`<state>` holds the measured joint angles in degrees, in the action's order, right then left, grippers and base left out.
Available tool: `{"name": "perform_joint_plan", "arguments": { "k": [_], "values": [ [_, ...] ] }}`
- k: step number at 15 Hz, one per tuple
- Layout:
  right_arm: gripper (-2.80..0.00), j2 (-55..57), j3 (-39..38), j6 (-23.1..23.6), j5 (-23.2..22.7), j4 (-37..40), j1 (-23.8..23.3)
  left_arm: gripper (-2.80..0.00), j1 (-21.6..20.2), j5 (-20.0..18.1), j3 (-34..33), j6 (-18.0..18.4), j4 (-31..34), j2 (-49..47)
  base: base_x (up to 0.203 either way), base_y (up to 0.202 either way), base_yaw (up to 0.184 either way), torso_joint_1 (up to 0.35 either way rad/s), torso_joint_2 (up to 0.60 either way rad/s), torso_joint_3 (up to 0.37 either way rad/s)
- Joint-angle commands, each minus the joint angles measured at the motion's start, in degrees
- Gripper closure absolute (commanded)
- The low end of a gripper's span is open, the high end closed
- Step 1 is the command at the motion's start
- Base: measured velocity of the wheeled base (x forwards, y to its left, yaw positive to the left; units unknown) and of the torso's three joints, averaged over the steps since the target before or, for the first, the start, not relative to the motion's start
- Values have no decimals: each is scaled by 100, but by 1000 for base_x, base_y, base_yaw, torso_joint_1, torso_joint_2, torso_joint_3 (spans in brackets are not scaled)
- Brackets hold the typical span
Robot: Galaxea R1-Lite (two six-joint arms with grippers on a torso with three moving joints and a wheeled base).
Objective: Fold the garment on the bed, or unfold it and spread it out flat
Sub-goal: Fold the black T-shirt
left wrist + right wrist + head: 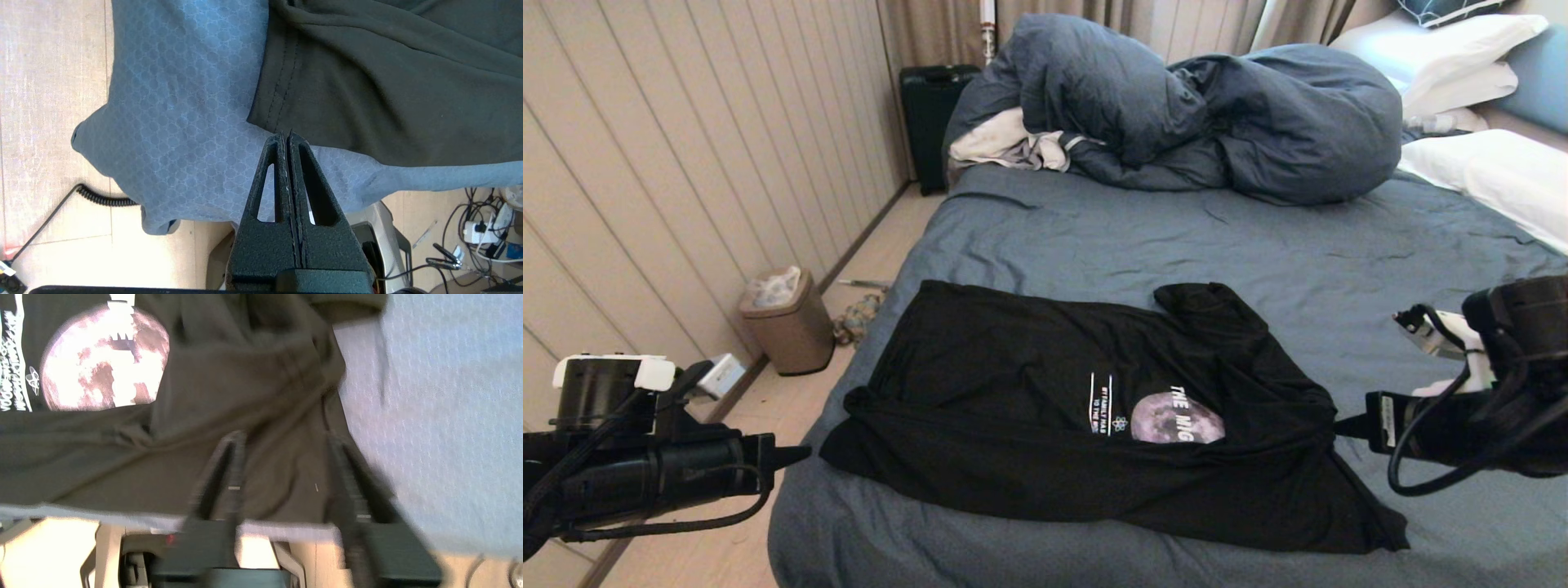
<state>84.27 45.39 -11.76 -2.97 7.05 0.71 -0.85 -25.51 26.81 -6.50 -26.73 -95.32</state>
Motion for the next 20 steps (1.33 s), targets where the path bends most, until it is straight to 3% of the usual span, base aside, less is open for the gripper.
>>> {"name": "perform_joint_plan", "arguments": {
  "k": [1,5,8,9,11,20],
  "values": [
    [-280,212,15,-8,-3,-82,14,0,-3,-15,0,-1,-16,-22,0,0,0,0,0,0],
    [-280,784,83,-11,2,-667,30,0,-3,-32,0,-1,-25,-48,0,0,0,0,0,0],
    [-280,1061,203,-61,-13,-685,232,0,-3,-41,9,-1,-16,-80,0,0,0,0,0,0],
    [0,1085,231,-160,-20,-676,377,0,-3,-41,9,-1,-16,-92,0,0,0,0,0,0],
    [0,1205,342,-544,7,-694,719,0,-3,-41,0,-1,-21,-100,0,0,0,0,0,0],
    [0,1250,647,-601,78,-695,804,0,3,-50,0,-1,-16,-92,0,0,0,0,0,0]
  ]
}}
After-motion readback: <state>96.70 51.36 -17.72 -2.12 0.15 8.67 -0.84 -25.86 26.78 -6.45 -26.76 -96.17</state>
